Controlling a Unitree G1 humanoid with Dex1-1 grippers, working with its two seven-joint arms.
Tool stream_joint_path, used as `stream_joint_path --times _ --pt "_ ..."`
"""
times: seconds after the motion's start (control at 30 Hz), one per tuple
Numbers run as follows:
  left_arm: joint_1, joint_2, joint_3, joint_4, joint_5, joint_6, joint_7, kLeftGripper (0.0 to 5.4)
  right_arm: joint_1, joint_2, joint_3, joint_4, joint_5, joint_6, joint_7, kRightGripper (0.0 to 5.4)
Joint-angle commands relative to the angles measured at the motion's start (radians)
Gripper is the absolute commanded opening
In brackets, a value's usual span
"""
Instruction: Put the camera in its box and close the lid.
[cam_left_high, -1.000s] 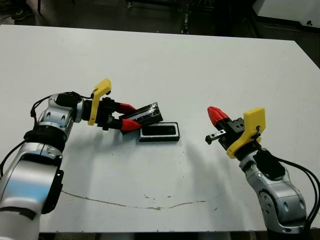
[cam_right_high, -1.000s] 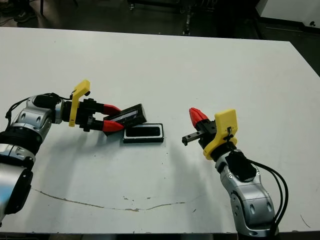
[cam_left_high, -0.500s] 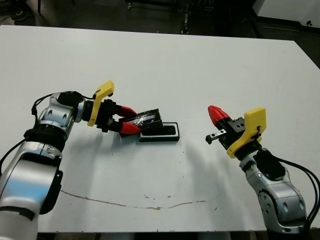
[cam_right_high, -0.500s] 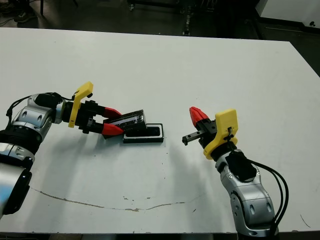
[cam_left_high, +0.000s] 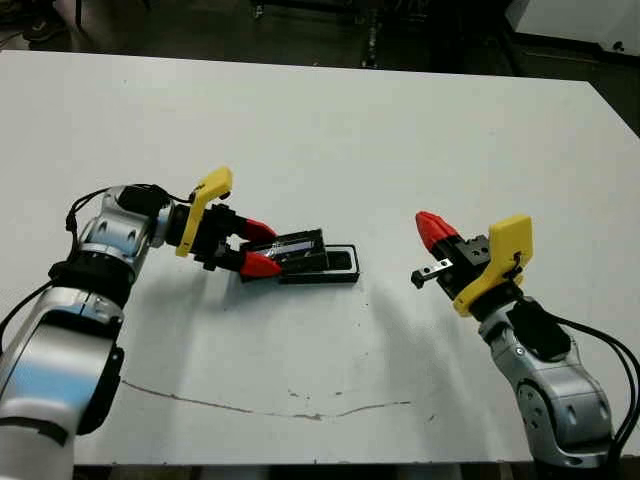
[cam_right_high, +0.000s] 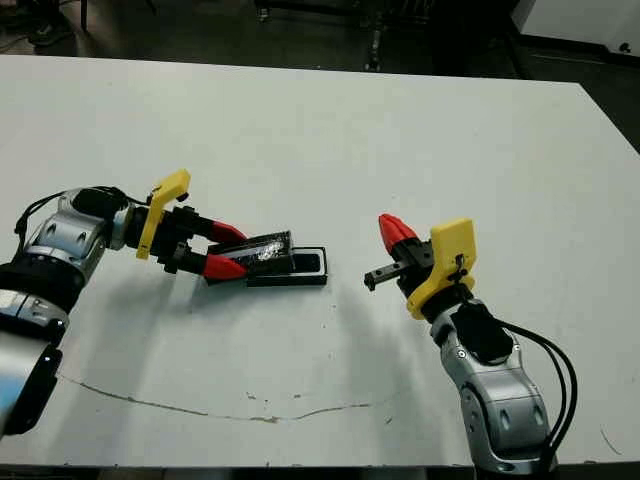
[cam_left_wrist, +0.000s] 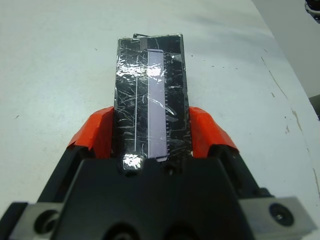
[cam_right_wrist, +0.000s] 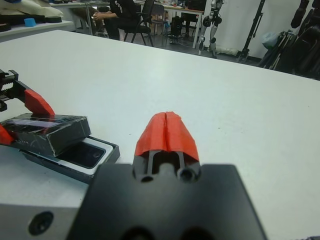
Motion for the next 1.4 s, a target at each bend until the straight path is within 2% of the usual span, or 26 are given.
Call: stream_joint_path --times 0.03,0.2,0.37,0.47,0.63,0.8,1.2,1.3,1.4 --pt "0.073 0.007 -0.021 -0.038 0.001 0.029 -0.017 3.16 0.013 -0.006 -0.002 -0.001 -0.005 0.013 -0.006 0.00" --pt "0.110 0.016 -0.027 -0.105 -0.014 0.072 0.003 3.16 0.013 -0.005 0.000 0.002 -0.005 0.007 -0.003 0.00" --pt "0.144 0.019 -0.030 -0.161 -0.029 0.066 0.031 3.16 0.015 -0.004 -0.001 0.002 -0.004 0.006 -0.004 0.00" --pt "0.168 0.018 -0.025 -0.192 -0.034 0.020 0.057 3.16 0.015 -0.006 -0.003 0.011 -0.002 -0.010 0.007 0.00" --pt "0.208 0.021 -0.035 -0.260 -0.032 0.008 0.120 3.16 0.014 -0.005 -0.002 -0.003 -0.004 0.017 -0.005 0.00" --pt "0.227 0.024 -0.049 -0.297 -0.027 0.007 0.147 3.16 0.014 -0.006 -0.001 0.002 -0.005 0.006 -0.003 0.00" --pt "0.154 0.006 -0.131 -0.217 0.010 0.060 0.143 3.15 0.013 -0.001 -0.009 0.004 0.007 0.005 -0.002 0.00" --pt "0.138 0.000 -0.147 -0.198 0.015 0.042 0.137 3.15 0.012 -0.003 -0.007 -0.004 -0.001 0.018 -0.012 0.00" --pt "0.126 -0.005 -0.159 -0.186 0.020 0.021 0.135 3.15 0.012 -0.005 -0.006 0.004 -0.002 0.001 -0.005 0.00"
